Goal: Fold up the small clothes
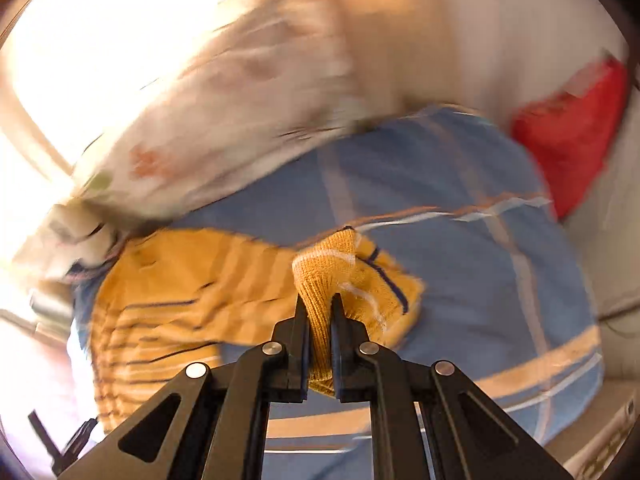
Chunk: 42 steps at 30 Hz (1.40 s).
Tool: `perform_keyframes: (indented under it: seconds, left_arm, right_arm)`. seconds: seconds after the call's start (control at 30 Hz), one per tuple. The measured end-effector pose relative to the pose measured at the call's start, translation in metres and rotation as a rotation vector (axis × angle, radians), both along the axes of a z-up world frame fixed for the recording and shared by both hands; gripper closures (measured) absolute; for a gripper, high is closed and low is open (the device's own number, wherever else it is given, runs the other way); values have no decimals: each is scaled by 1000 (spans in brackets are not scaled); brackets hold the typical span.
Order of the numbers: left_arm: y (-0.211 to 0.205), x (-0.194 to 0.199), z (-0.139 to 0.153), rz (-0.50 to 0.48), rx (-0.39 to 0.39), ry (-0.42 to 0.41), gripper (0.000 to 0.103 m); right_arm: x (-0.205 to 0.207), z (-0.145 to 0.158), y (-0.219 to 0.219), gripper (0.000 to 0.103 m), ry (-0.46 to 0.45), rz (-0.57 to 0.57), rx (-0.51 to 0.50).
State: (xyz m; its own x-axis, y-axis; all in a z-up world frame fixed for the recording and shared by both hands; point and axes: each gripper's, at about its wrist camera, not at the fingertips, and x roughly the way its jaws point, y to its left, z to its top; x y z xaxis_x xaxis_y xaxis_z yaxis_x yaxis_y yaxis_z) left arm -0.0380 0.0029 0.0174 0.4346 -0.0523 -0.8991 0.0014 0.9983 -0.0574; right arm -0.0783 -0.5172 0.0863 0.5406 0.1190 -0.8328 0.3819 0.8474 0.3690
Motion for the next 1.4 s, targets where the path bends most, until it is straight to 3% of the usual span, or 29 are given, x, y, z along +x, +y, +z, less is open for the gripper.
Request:
perform_keyframes:
  seconds: [0.1, 0.3, 0.53, 0.6, 0.67, 0.73, 0.77, 0.8, 0.93, 1.0, 1.07, 1.2, 1.3, 1.4]
  left_arm:
    - [22, 8, -2, 22, -28, 3, 54]
    - [81, 25, -5, 61, -54, -9, 54]
    - [156, 43, -19, 130, -42, 17, 54]
    - [172, 46, -23, 146, -44, 28, 54]
    - [185, 49, -24, 156, -52, 33, 54]
    - [193, 53, -26, 161, -60, 34, 54]
    - [197, 55, -27, 162, -64, 36, 54]
    - [199, 58, -28, 161, -69, 39, 54]
    - [200, 67, -31, 145, -97, 41, 54]
    - [197, 71, -33, 128, -103, 44, 53]
    - [192, 73, -38, 115, -103, 54, 53]
    - [192, 73, -46, 114, -118, 83, 53]
    - [204, 71, -45, 141, -118, 78, 53]
    - [225, 64, -45, 184, -108, 73, 51]
  right_arm:
    - [52, 0, 75, 95, -8, 152, 56]
    - [143, -26, 232, 95, 32, 396, 58]
    - [213, -74, 372, 94, 107, 544, -63]
    - [226, -91, 400, 81, 141, 599, -79]
    - [231, -97, 413, 74, 145, 629, -8]
    - [231, -87, 411, 71, 92, 638, 141]
    - [228, -79, 406, 63, 63, 626, 183]
    - [224, -70, 401, 57, 36, 604, 184]
    - [205, -54, 371, 55, 21, 481, 53]
    - [197, -64, 356, 62, 89, 425, -13]
    - [195, -82, 347, 68, 155, 394, 0]
    - [199, -120, 350, 68, 246, 377, -5]
    - [193, -108, 363, 68, 201, 358, -51]
    - [166, -75, 396, 67, 107, 486, 33]
